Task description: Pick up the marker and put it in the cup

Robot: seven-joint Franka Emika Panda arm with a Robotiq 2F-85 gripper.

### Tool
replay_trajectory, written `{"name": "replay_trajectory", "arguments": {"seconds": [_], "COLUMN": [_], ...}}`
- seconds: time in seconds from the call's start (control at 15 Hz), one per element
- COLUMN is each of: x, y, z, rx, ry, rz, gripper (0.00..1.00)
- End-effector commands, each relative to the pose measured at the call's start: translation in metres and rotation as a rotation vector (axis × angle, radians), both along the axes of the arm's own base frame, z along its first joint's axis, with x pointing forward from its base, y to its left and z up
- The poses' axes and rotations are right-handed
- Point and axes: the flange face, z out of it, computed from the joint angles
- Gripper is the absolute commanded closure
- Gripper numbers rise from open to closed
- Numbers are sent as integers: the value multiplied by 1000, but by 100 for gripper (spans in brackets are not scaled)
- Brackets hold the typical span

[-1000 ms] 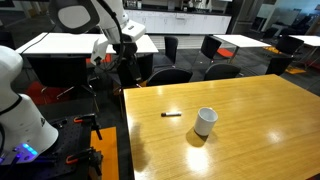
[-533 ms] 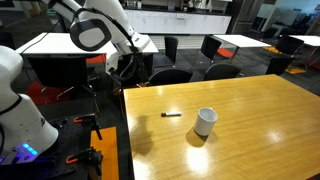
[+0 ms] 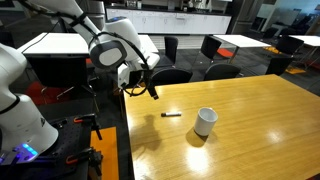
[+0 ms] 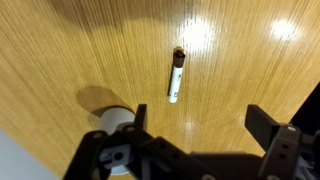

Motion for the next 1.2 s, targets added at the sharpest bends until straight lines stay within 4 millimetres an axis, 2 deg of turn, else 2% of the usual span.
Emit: {"name": "replay_trajectory", "arguments": {"seconds": [0.0,0.27,0.53,1.13], "x": [31,62,86,110], "y": [-12,-18,-11,20], "z": [-16,-32,-54,-117], "rx": [-3,-25,-33,-25], "ry": [-13,6,26,100], "rz": [-35,-62,-94,-164], "gripper": [0,0,0,0]}}
